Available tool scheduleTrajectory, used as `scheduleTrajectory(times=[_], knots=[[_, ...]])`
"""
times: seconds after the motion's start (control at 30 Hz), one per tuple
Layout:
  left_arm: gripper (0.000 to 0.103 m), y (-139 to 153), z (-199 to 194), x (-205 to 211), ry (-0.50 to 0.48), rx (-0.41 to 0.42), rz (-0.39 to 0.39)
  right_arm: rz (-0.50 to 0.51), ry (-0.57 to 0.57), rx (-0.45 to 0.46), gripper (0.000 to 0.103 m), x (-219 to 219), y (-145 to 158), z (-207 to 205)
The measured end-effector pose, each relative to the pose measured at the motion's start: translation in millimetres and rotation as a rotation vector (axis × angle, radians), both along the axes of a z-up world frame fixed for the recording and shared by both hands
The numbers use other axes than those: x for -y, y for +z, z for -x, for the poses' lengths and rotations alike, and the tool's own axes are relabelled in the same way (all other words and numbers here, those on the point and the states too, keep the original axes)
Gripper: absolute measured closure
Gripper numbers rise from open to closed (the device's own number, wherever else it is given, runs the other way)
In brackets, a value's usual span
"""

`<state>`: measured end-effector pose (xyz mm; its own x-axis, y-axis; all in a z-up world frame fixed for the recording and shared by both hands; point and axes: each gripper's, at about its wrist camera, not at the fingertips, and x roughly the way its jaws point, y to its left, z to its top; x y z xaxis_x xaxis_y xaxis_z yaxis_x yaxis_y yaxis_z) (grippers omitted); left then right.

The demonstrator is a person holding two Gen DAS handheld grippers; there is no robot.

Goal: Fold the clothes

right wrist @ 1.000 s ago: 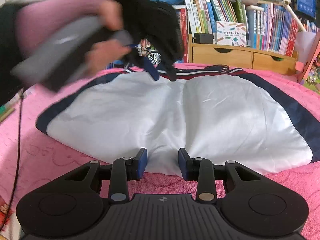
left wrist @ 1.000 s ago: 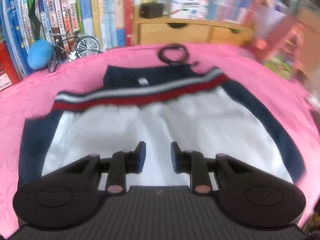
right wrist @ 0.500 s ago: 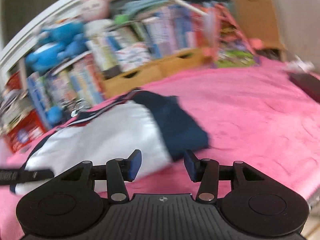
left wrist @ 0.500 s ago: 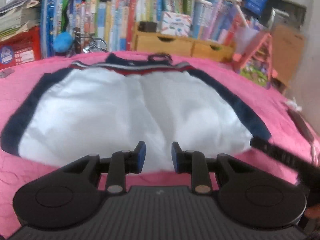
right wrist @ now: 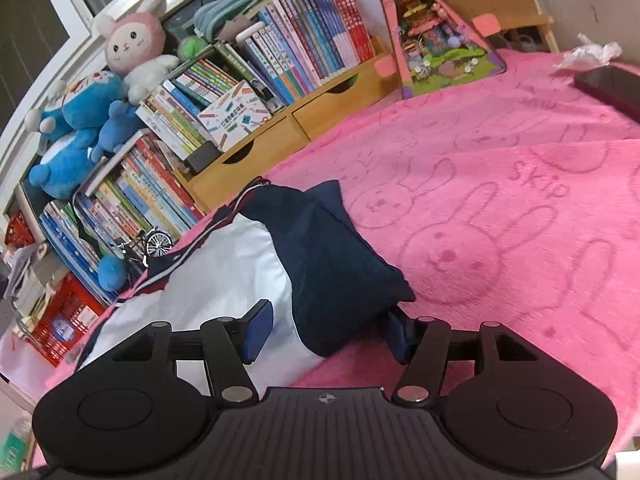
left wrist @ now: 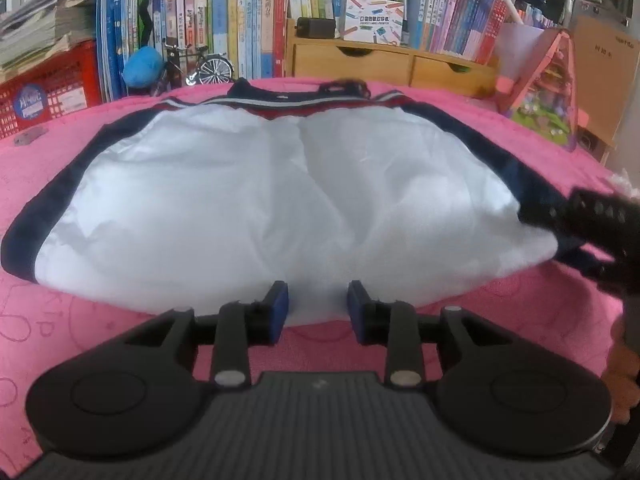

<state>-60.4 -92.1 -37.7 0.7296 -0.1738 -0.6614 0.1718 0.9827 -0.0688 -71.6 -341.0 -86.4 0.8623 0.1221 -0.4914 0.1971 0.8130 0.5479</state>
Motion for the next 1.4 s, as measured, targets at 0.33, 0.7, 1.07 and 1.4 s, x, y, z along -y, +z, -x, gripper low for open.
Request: scheduleTrajectory(times=[0.33, 0.7, 1.07, 1.4], knots=[[0.071, 0.7, -0.5, -3.6, -0.004, -0.003, 0.028, -0.101, 0.007, 0.002, 0.046, 3.2, -3.8, -26.2], [0.071, 0.4, 0.6, -9.5, -0.025, 0.004, 0.056, -0.035, -0.011, -0.037, 0.062, -5.0, 0.8, -41.2], [0.073, 23.5, 19.2, -127.2, 0.113, 0.084, 0.298, 0.171, 0.081, 0.124, 0.086, -70.9, 74.6, -53.3], [0.073, 27.4, 43.3, -268.7, 0.491, 0.155, 0.377, 0.514, 0.599, 0.366, 0.086, -305.6, 106.0, -65.7]])
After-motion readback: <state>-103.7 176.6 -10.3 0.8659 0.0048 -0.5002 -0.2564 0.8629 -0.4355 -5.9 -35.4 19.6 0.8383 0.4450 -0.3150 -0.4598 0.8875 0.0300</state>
